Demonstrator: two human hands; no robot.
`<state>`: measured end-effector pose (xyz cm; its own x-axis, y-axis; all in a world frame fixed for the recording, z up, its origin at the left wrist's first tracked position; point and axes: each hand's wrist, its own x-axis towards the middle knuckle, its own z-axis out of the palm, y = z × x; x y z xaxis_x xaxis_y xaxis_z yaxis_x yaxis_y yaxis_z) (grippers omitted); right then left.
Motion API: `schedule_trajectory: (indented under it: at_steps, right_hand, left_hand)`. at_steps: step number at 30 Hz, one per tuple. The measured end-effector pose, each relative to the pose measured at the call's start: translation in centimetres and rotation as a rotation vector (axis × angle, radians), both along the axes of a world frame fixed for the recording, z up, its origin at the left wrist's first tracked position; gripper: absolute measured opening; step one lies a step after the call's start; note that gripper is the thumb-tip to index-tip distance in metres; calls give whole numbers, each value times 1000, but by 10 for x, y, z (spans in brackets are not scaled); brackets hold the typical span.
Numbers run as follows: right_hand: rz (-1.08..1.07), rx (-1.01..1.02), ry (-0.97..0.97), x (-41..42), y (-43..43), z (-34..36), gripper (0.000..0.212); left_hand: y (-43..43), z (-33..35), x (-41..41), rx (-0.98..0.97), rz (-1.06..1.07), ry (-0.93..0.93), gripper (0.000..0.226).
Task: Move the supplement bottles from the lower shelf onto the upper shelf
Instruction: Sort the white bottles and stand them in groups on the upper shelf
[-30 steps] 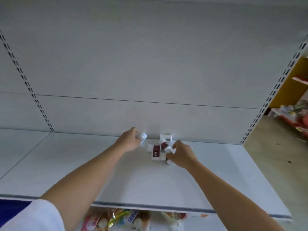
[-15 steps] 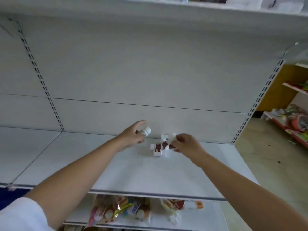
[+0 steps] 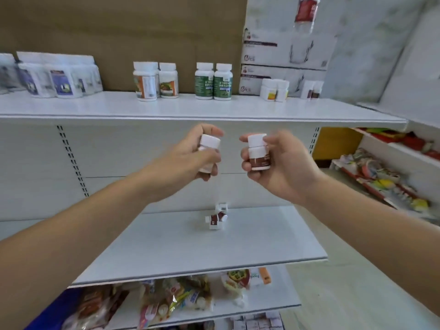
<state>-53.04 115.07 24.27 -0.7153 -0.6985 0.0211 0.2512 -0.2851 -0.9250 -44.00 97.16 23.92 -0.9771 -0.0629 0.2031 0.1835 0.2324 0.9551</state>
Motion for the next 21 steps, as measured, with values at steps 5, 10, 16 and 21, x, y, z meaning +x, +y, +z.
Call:
schedule_trajectory:
  at_steps: [5,10,16,21]
  right_hand:
    - [-82,-37,103,-15,31,52,26]
    - [-271,-93,204,-79,67,91,22]
    - [-438,10,348,-168,101,115,10]
    - [-401,305,516,-250,119,119,10]
  left_hand:
    - [19,61,-12,37,9,63,27]
    - [35,93,-52,-26,27,158,22]
    - [61,118,-142,-278,138,200,27]
    - [91,132,-221,-501,120,141,29]
